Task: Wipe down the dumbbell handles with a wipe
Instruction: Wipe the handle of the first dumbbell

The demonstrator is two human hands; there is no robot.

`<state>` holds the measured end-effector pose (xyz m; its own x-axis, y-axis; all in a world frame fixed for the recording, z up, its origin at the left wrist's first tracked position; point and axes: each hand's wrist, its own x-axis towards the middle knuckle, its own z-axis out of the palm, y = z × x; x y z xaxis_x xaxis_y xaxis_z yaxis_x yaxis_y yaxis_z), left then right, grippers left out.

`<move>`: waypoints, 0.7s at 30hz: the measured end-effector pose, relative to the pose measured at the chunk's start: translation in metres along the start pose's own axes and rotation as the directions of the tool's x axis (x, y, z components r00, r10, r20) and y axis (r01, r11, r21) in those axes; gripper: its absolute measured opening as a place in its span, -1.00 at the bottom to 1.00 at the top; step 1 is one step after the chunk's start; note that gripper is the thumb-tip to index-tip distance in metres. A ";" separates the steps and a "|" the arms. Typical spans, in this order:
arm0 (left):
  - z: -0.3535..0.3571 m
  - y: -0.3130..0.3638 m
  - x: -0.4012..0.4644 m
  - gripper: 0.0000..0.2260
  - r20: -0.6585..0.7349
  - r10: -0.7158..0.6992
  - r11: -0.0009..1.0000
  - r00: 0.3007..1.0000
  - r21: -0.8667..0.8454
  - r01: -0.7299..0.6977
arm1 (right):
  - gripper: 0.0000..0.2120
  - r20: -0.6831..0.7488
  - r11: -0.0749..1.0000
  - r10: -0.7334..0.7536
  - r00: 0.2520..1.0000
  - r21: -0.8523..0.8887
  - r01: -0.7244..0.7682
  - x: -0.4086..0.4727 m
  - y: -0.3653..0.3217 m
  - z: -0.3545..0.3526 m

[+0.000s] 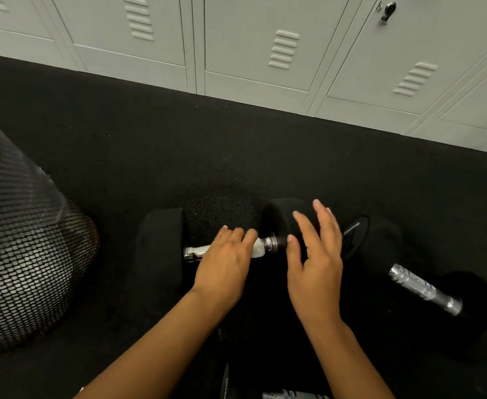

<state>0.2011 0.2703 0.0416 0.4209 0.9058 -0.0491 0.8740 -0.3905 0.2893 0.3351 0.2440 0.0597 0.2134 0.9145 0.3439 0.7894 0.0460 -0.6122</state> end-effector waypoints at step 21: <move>0.012 0.003 0.050 -0.84 0.225 -0.212 0.915 0.951 -0.296 0.274 | -0.55 0.056 0.994 0.023 0.998 -0.108 -0.017 -0.014 0.019 0.021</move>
<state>0.2279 0.3126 0.0286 0.2701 0.9069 -0.3233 0.8433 -0.0608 0.5340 0.3356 0.2403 0.0282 0.1990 0.9362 0.2897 0.8433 -0.0130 -0.5373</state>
